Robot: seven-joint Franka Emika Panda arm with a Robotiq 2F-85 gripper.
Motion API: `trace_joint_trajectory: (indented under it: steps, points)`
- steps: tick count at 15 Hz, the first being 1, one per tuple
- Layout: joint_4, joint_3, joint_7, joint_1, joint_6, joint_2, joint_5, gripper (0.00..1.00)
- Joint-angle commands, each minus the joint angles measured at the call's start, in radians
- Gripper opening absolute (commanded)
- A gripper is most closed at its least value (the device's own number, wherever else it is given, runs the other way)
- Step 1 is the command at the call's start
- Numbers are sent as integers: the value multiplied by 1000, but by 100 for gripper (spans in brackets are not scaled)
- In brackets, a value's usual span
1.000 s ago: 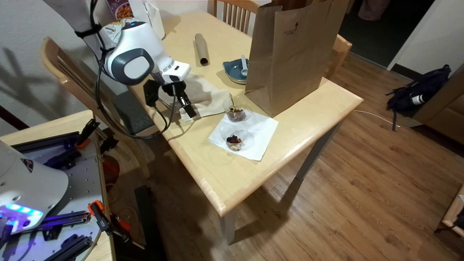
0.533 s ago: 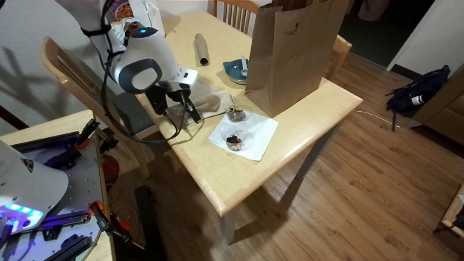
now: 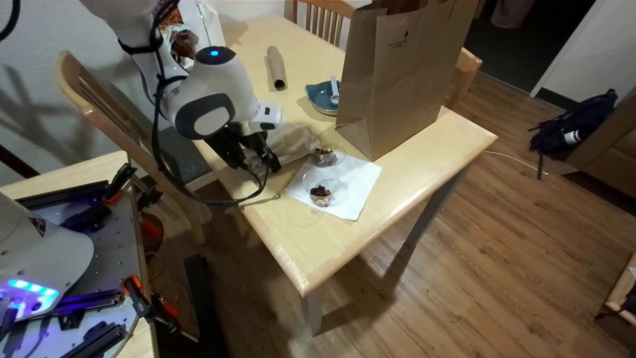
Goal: Wipe the table with the towel
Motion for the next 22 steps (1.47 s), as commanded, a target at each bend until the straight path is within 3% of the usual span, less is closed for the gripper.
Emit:
trace_joint_trajectory:
  steps: [1,2,3,4,7,8,9,10,14,16,20,22]
  points:
    - [-29,-55,41,30,56,1,41,37]
    - [-12,-86,127,145,62,-5,102,45]
    - [-55,-101,139,124,106,-26,119,51]
    - [-84,-121,165,148,142,-36,152,56]
    - [-173,-110,231,161,285,-29,269,77]
    - [-177,-94,260,164,336,-1,310,33]
    - [-140,-123,261,220,264,-32,370,36]
    - [-129,-119,267,240,277,3,398,34]
    - [-58,-120,267,362,262,103,479,7]
    - [-24,-111,262,400,268,146,489,1]
    - [63,-99,254,479,240,199,479,3]
    - [118,-126,245,565,220,222,496,2]
